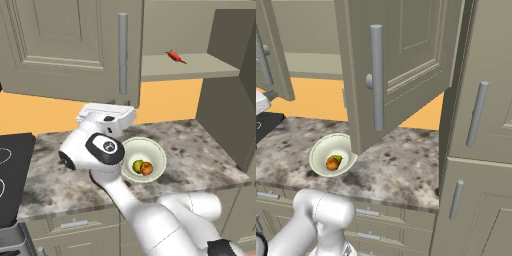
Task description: Open the cabinet. Pick the pear and peach from the cabinet and place them into the bowl. Then close the cabinet.
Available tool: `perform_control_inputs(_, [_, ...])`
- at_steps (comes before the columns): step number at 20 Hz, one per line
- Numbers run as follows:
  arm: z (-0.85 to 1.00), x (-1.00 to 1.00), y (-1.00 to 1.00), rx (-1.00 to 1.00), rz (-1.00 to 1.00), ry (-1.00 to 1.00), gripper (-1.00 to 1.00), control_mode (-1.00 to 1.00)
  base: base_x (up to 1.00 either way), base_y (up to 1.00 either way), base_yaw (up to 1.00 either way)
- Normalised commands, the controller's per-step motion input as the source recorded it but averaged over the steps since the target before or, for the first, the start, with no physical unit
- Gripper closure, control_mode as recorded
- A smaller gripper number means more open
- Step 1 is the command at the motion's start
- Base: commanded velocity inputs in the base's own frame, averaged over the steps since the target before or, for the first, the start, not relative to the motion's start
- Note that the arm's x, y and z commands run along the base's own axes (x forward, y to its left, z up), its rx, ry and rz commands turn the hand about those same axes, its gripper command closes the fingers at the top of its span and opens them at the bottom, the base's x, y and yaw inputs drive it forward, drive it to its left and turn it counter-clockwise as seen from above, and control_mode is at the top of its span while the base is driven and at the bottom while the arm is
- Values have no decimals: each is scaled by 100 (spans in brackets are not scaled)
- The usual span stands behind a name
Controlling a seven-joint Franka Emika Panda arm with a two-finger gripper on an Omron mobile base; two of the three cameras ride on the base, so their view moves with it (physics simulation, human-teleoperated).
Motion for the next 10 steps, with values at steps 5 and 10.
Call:
perform_control_inputs(5, [0, 100, -31, 17, 0, 22, -100, -100, 0, 0, 0])
perform_control_inputs(10, [-4, 100, -30, 14, 0, 31, -100, -100, 0, 0, 0])
